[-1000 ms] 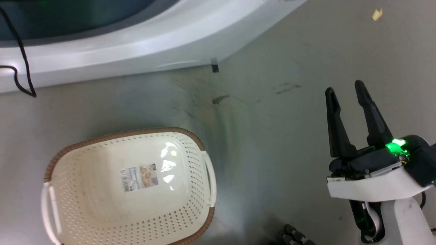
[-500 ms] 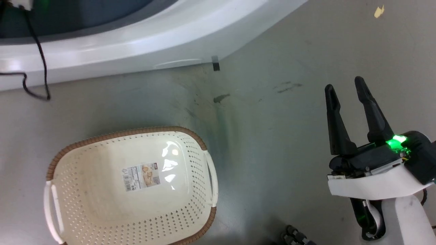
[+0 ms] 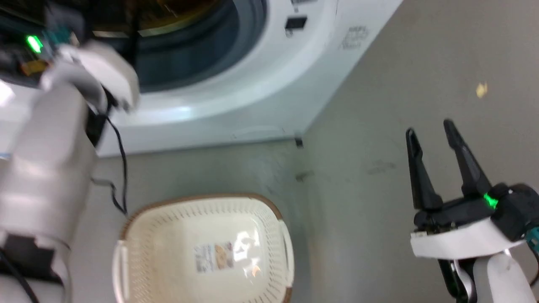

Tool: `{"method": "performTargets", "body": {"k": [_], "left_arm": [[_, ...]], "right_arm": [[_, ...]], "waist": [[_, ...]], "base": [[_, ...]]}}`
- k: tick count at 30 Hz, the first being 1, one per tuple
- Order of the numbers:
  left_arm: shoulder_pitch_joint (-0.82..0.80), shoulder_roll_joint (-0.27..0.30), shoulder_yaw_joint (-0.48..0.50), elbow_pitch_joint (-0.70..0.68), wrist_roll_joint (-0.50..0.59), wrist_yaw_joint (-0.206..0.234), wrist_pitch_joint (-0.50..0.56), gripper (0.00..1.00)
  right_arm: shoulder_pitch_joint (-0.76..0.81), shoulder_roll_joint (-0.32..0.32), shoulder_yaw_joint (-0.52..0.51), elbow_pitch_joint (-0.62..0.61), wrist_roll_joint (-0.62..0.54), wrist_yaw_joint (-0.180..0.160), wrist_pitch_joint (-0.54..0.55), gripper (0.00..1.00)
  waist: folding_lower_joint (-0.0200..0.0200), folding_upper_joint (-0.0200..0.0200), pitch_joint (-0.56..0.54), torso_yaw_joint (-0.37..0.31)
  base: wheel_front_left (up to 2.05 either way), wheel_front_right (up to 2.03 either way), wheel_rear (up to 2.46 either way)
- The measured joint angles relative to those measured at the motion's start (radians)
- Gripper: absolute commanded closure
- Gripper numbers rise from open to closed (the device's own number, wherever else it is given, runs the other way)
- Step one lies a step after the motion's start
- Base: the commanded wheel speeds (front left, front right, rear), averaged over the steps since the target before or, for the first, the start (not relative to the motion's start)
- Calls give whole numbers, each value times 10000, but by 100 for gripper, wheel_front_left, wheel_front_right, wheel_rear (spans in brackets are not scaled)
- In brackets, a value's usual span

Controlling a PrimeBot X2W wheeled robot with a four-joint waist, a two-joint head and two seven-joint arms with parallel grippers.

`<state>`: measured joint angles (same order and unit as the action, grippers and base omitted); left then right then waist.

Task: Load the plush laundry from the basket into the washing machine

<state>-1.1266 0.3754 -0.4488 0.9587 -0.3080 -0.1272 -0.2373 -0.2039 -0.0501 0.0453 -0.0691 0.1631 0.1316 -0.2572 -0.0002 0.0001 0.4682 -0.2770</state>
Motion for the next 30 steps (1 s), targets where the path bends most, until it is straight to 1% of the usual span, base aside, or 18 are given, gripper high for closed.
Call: {"method": "performTargets", "body": {"k": [2,3,5,7,12,15,18,23,25,30], "left_arm": [[683,-119,113,-355,-157,23,-119,0],[1026,-196,230,-648,-263,128,-151,0],[1837,-307,401,-1685,-303,343,-192,0],[2814,-508,826,-2936,-453,662,-194,0],[5765,-834,1595,-5660,-514,1356,-194,0],[7359,-986,1843,-6991,-378,1659,-194,0],[8698,-1235,2015,-7944,-286,1898,-194,0],[10249,-1526,2232,-8514,-65,2065,-199,0],[10747,-1760,2320,-8658,-19,2173,-201,0],[11314,-1900,2207,-8615,426,2182,-201,0]], "right_arm": [[214,0,-59,52,-161,0,0,0],[294,2,-125,61,-230,0,0,0],[453,0,-207,90,-332,0,0,0],[636,0,-276,105,-407,0,0,0],[1085,0,-364,180,-579,0,0,0],[1382,0,-399,186,-660,0,0,0],[1673,0,-424,184,-685,0,0,0],[2032,0,-410,221,-681,0,0,0],[2183,2,-397,251,-671,0,0,0],[2547,0,-410,384,-600,0,0,0]], "waist": [[-1,-1,-506,194],[0,0,-748,301],[-1,0,-1234,541],[-2,0,-1696,804],[-2,0,-2742,1473],[-2,0,-3274,1863],[-1,0,-3714,2231],[0,0,-4307,2671],[0,-1,-4496,2764],[1,-1,-4713,2841]], "base": [[0,0,0],[0,0,0],[0,0,0],[0,0,0],[0,0,0],[0,0,0],[0,0,0],[0,0,0],[0,0,0],[0,0,0]]}}
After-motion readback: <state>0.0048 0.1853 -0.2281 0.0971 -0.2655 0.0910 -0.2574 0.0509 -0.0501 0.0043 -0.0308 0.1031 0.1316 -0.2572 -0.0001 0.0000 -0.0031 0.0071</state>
